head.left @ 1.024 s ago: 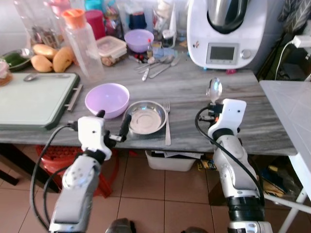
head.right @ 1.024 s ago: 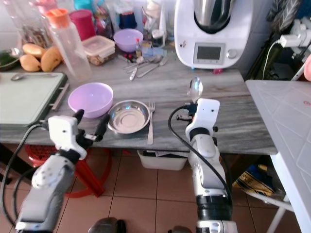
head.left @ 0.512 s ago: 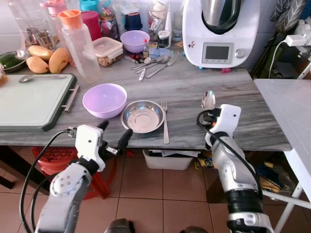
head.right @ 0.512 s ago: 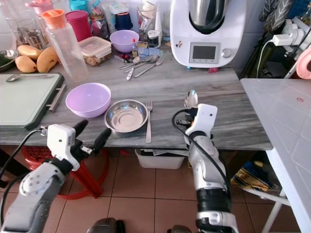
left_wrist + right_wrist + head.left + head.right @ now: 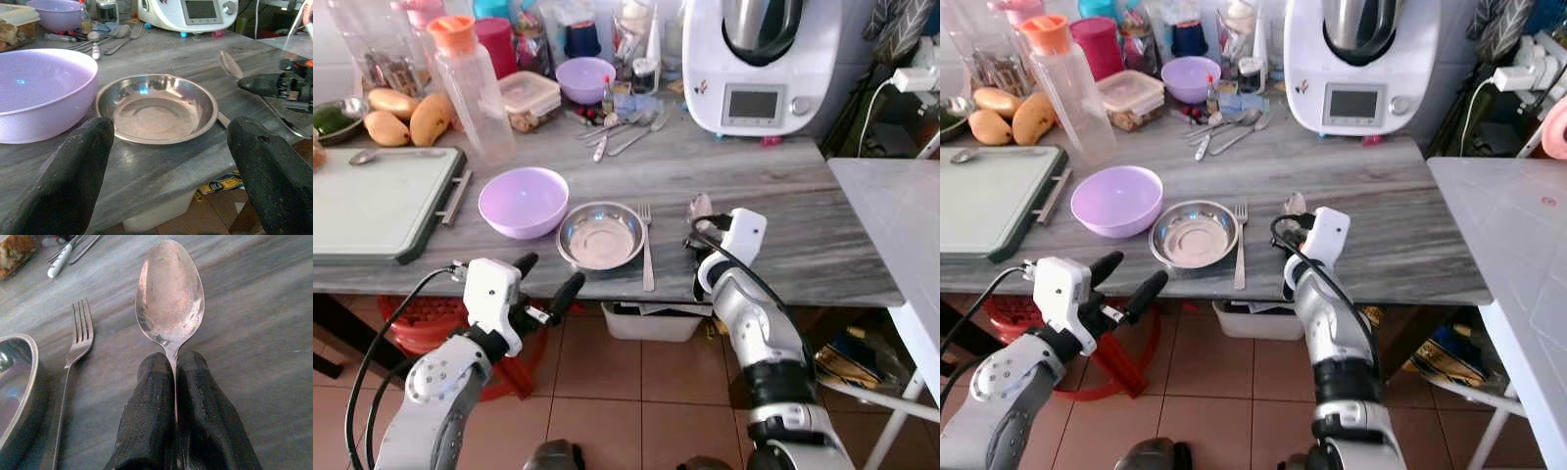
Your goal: Setting the table
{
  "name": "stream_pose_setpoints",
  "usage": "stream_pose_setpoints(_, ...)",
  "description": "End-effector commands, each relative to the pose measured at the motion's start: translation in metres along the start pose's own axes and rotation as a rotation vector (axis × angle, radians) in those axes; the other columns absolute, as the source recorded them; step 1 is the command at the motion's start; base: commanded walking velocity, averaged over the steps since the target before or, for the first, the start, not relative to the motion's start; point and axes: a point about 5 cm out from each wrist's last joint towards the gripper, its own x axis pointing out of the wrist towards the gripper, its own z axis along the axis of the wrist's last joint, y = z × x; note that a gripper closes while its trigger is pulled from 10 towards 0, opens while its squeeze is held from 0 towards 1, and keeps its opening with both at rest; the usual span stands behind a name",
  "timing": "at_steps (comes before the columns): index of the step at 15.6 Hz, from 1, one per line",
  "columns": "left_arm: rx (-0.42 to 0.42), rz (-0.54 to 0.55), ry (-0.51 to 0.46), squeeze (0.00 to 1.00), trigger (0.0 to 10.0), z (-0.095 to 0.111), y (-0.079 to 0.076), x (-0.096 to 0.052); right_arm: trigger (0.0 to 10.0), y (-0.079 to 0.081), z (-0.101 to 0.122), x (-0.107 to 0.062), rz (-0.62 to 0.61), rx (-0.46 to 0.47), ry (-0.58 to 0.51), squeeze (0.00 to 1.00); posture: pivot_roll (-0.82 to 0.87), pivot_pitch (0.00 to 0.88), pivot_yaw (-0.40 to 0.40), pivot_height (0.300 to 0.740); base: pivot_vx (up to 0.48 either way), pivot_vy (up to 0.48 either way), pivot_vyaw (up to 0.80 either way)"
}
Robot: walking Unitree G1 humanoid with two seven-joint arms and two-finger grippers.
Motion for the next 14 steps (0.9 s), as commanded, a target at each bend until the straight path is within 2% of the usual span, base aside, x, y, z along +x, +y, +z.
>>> stream_pose_setpoints(1, 0.007, -0.015, -0.006, 0.00, 10.0, 0.004, -0.003, 0.000, 10.0, 0.006, 0.001, 0.004, 0.010, -0.004, 0.019, 0.00, -0.01, 0.006, 0.033, 0.740, 0.000, 0.000, 0.00)
stream_pose_setpoints(4, 0.004, -0.008, -0.013, 0.00, 10.0, 0.005, -0.003, 0.001, 10.0, 0.012, 0.001, 0.010, 0.008, -0.027, 0.044, 0.00, 0.00, 0.011, 0.030, 0.740, 0.000, 0.000, 0.00)
stream_pose_setpoints(14, 0.010, -0.031, 0.003, 0.00, 10.0, 0.003, -0.005, 0.004, 10.0, 0.024, 0.002, 0.022, 0.001, 0.051, 0.071, 0.00, 0.00, 0.009, 0.037, 0.740, 0.000, 0.000, 0.00)
